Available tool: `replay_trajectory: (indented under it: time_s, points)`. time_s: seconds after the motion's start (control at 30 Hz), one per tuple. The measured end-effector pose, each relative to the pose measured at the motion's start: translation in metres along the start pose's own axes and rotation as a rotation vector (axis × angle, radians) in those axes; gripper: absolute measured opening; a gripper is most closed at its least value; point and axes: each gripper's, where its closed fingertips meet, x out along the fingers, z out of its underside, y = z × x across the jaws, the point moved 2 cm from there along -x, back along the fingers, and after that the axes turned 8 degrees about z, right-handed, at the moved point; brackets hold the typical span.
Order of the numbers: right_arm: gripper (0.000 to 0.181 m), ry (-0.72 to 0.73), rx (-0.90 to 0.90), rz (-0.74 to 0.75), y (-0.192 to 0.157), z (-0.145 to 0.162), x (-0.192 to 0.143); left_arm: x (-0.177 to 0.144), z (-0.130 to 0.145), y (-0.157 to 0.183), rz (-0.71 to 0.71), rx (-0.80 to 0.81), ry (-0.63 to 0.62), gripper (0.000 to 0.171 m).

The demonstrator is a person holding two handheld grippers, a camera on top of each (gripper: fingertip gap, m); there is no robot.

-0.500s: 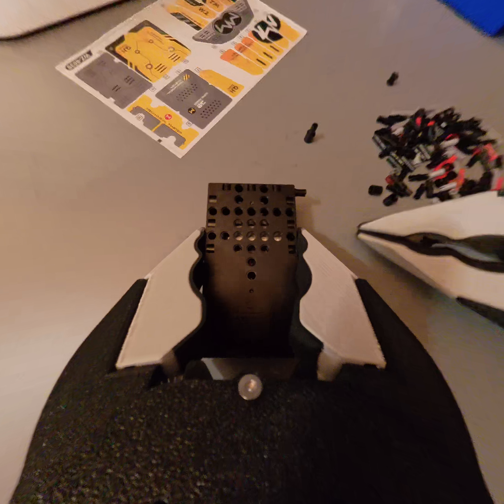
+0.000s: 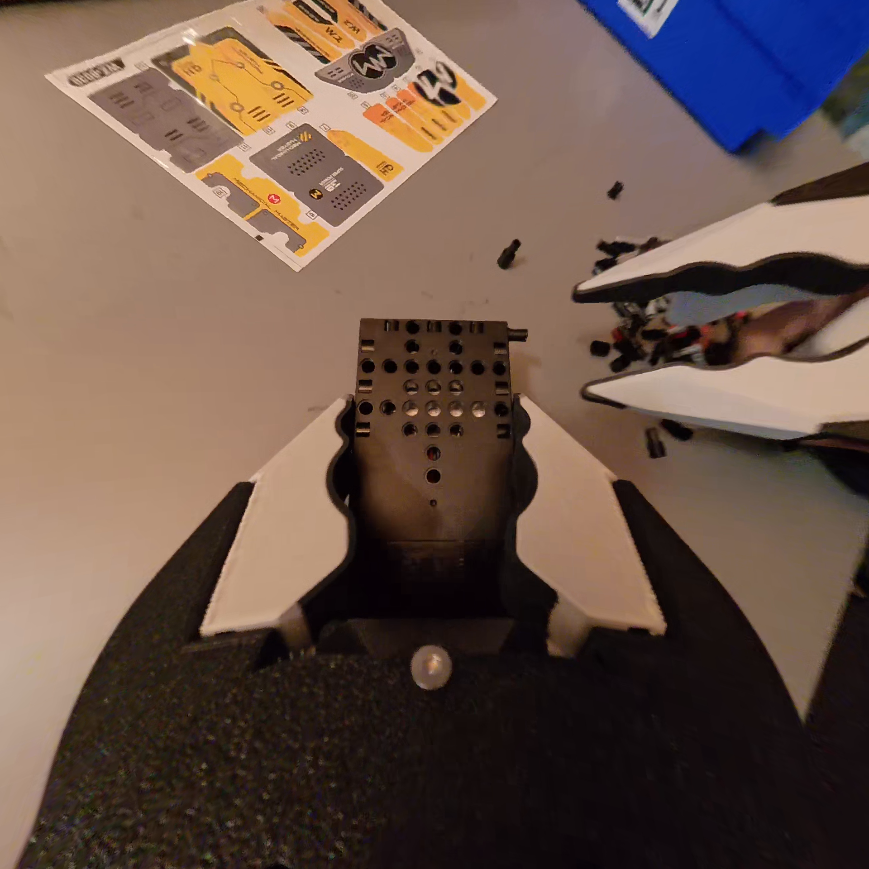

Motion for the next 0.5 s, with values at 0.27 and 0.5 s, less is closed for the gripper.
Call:
replay_trajectory:
  time_s: [0.27,0.5]
  points:
    - [0.016,0.038,-0.128,-0.010,0.000,-0.011,0.010,-0.006,0.000,0.010,0.218,-0.139,0.045,0.065]
    - [0.005,0.037,-0.191,-0.029,-0.004,-0.011,0.015,-0.006,0.000,0.010,0.220,-0.142,0.045,0.065]
